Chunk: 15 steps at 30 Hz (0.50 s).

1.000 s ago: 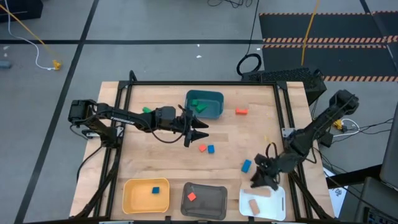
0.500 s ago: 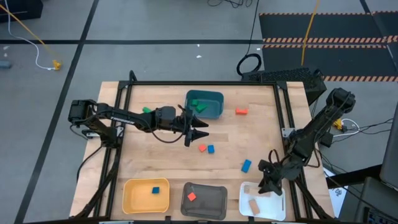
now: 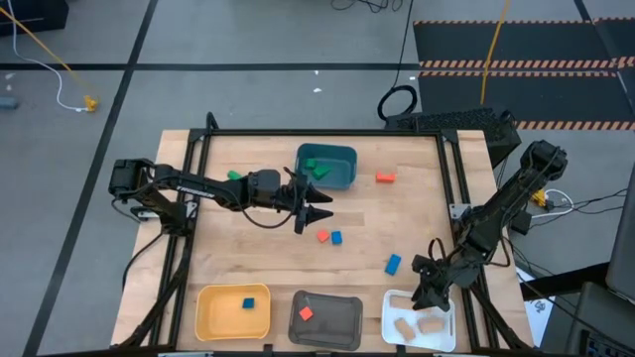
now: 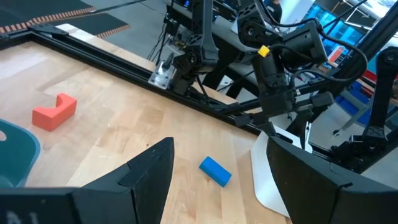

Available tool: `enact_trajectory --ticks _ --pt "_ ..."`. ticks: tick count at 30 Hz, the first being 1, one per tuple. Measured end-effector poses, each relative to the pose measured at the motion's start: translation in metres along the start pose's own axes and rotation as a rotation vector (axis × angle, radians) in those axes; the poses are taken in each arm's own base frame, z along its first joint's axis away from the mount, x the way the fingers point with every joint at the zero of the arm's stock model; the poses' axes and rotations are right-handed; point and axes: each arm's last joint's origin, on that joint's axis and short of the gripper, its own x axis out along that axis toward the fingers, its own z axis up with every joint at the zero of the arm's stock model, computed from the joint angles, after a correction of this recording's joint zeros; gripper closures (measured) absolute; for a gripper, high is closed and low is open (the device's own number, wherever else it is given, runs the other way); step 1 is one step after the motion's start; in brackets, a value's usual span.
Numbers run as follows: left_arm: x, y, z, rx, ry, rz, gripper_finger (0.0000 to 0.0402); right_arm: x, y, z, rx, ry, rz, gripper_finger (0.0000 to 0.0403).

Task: Sort & place blocks by color
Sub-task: Put the green block into the blue bin

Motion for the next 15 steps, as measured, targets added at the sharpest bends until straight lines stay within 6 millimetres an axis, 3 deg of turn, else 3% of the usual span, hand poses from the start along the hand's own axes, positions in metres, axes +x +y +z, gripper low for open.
enact_trajectory --ticks 8,15 --pt "0.000 0.000 -0.011 -0.068 0.097 0.033 0.0144 -0.002 0.005 0.014 -0.004 -0.137 0.052 0.0192" --pt "-0.003 -0.001 -0.034 -0.165 0.241 0.236 0.0144 -0.016 0.016 0.035 -0.216 -0.279 0.156 0.0191"
